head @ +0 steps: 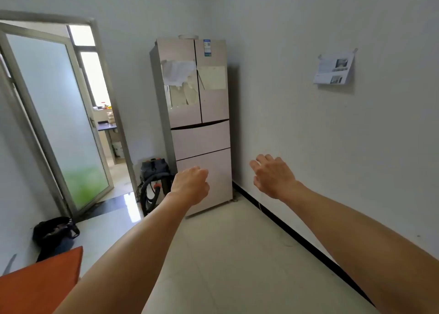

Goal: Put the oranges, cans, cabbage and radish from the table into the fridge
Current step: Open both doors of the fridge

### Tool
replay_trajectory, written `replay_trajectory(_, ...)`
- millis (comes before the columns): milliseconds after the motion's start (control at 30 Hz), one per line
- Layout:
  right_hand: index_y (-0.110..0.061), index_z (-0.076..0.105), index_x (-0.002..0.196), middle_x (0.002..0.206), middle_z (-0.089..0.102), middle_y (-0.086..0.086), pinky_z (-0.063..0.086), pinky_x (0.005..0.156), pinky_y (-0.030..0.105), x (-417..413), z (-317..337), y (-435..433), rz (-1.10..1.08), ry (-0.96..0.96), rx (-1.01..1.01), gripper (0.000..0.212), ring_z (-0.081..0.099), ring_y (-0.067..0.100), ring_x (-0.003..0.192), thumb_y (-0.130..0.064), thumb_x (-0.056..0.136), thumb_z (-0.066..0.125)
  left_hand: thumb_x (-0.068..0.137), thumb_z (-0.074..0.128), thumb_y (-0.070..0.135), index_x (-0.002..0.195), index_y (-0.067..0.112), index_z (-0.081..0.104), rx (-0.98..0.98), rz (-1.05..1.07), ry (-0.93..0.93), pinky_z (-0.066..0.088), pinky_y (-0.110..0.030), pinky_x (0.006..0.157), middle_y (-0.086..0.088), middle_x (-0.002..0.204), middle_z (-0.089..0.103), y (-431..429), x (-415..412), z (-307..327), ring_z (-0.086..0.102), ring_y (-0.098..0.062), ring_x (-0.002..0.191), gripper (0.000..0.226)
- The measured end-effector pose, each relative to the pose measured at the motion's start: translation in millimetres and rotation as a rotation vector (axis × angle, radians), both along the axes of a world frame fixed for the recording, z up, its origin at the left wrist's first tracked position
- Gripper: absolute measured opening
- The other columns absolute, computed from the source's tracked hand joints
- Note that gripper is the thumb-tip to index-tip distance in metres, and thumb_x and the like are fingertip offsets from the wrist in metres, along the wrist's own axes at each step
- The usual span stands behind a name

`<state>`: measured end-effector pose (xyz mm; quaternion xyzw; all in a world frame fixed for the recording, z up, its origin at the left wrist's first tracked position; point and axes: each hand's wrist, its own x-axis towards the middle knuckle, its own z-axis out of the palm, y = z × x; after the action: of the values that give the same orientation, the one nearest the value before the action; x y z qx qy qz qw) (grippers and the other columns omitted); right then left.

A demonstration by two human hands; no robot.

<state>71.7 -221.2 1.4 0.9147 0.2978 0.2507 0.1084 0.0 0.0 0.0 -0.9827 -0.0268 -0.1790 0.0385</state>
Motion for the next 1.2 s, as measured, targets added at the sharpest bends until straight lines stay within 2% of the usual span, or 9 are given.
replay_trajectory(267,-0.011,0.050,0.120,0.112,0.054,0.009,0.039,0.066,0.029,138.8,-1.1,11.5,0.039,0.054,0.088,0.029,0.055,0.024,0.096,-0.025,0.095,0.044,0.094,0.048,0.025,0.108,0.011,0.060,-0.007,0.021,0.014,0.047,-0.037,0.077,-0.007,0.108,0.063,9.8,128.4,-6.0,0.061,-0.026,0.094,0.024)
replay_trajectory(400,-0.011,0.051,0.120,0.110,0.054,0.008,0.041,0.066,0.030,205.7,0.9,30.1,0.082,0.062,0.112,0.029,0.055,0.023,0.093,-0.025,0.095,0.044,0.093,0.048,0.025,0.107,0.011,0.061,-0.046,0.051,-0.010,0.050,-0.038,0.079,-0.007,0.109,0.063,26.7,184.5,-7.2,0.061,-0.027,0.094,0.024)
replay_trajectory(533,-0.011,0.053,0.118,0.111,0.057,0.008,0.049,0.072,0.032,267.0,-3.9,58.3,0.113,0.090,0.098,0.027,0.057,0.023,0.094,-0.026,0.096,0.045,0.093,0.048,0.025,0.106,0.012,0.061,-0.033,0.083,0.004,0.050,-0.039,0.078,-0.006,0.109,0.063,52.9,238.1,-13.7,0.061,-0.027,0.094,0.023)
replay_trajectory(667,-0.011,0.052,0.119,0.107,0.056,0.008,0.052,0.073,0.034,333.2,-10.9,94.5,0.132,0.104,0.114,0.028,0.057,0.023,0.092,-0.026,0.095,0.047,0.093,0.048,0.025,0.103,0.011,0.061,-0.020,0.087,-0.006,0.050,-0.038,0.075,-0.006,0.108,0.063,88.1,300.2,-22.8,0.061,-0.026,0.091,0.022)
replay_trajectory(867,-0.011,0.051,0.121,0.112,0.055,0.008,0.049,0.072,0.034,447.3,-17.5,157.9,0.077,0.096,0.128,0.031,0.056,0.025,0.097,-0.028,0.096,0.045,0.094,0.047,0.025,0.105,0.012,0.061,0.008,0.049,-0.018,0.044,-0.033,0.071,-0.004,0.106,0.061,159.0,418.9,-25.9,0.060,-0.024,0.090,0.023)
replay_trajectory(1067,-0.012,0.050,0.125,0.115,0.054,0.008,0.046,0.075,0.034,553.8,0.7,218.1,0.026,0.094,0.170,0.034,0.055,0.025,0.101,-0.031,0.097,0.044,0.094,0.045,0.024,0.108,0.012,0.060,0.018,0.026,-0.021,0.045,-0.036,0.073,-0.006,0.109,0.059,226.9,540.0,1.2,0.059,-0.027,0.092,0.024)
replay_trajectory(1200,-0.013,0.050,0.126,0.114,0.054,0.007,0.047,0.075,0.035,621.2,1.4,245.9,-0.006,0.111,0.179,0.035,0.055,0.025,0.102,-0.031,0.097,0.044,0.094,0.044,0.024,0.109,0.012,0.060,0.019,-0.013,-0.009,0.044,-0.036,0.071,-0.006,0.110,0.058,252.9,609.7,-2.4,0.059,-0.027,0.094,0.024)
